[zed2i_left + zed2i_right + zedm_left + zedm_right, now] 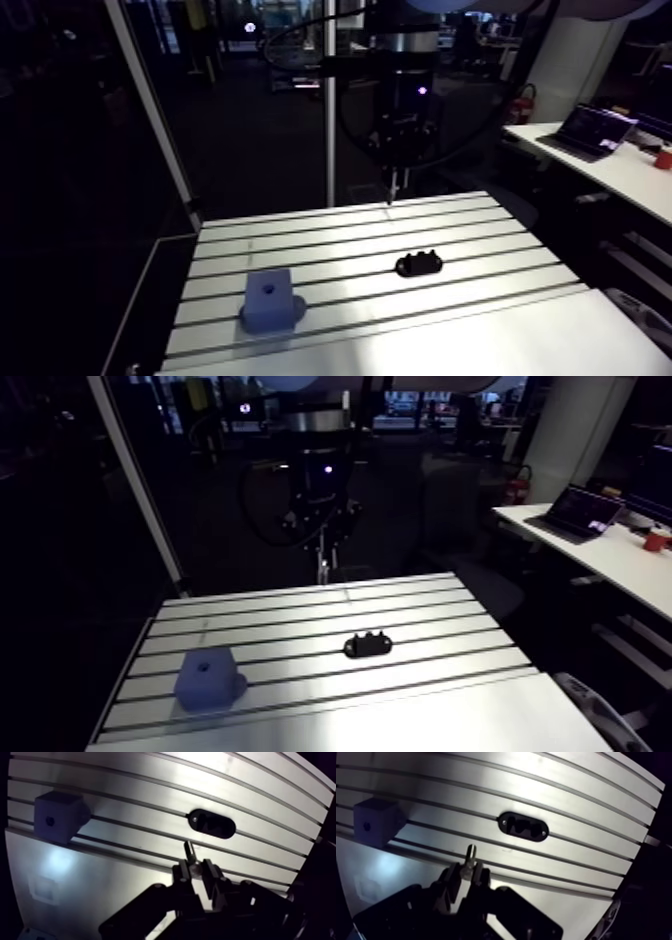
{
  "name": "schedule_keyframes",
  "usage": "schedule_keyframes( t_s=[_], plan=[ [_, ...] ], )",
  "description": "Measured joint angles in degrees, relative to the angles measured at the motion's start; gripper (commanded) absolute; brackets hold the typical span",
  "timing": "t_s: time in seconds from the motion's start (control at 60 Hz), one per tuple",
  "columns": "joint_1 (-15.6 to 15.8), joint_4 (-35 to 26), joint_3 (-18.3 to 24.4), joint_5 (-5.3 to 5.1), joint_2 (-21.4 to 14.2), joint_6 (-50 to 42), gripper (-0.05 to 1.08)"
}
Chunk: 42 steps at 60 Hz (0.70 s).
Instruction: Pick up the M10 bolt and insert it into the hex recess until seated.
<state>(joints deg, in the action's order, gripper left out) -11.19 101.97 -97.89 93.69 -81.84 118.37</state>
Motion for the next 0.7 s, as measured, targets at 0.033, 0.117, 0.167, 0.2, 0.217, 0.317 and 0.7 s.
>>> schedule_keyframes(
  t_s=[0.033, 0.117, 0.167, 0.2, 0.217, 0.317, 0.7],
  plan=[
    [0.8, -0.5, 0.3, 0.34, 0.2, 0.0, 0.78],
    [2.5, -1.8, 1.3, 0.97, 0.7, -0.1, 0.78],
    [3.4, -2.4, 2.1, 1.22, 1.2, -0.3, 0.79],
    [4.0, -2.8, 2.7, 1.31, 1.6, -0.4, 0.79],
    [4.3, -3.0, 3.1, 1.35, 1.8, -0.5, 0.79],
    [5.7, -4.0, 5.1, 1.48, 2.8, -1.2, 0.79],
    [11.1, -6.2, 6.8, 1.55, 4.7, -6.5, 0.83]
  ],
)
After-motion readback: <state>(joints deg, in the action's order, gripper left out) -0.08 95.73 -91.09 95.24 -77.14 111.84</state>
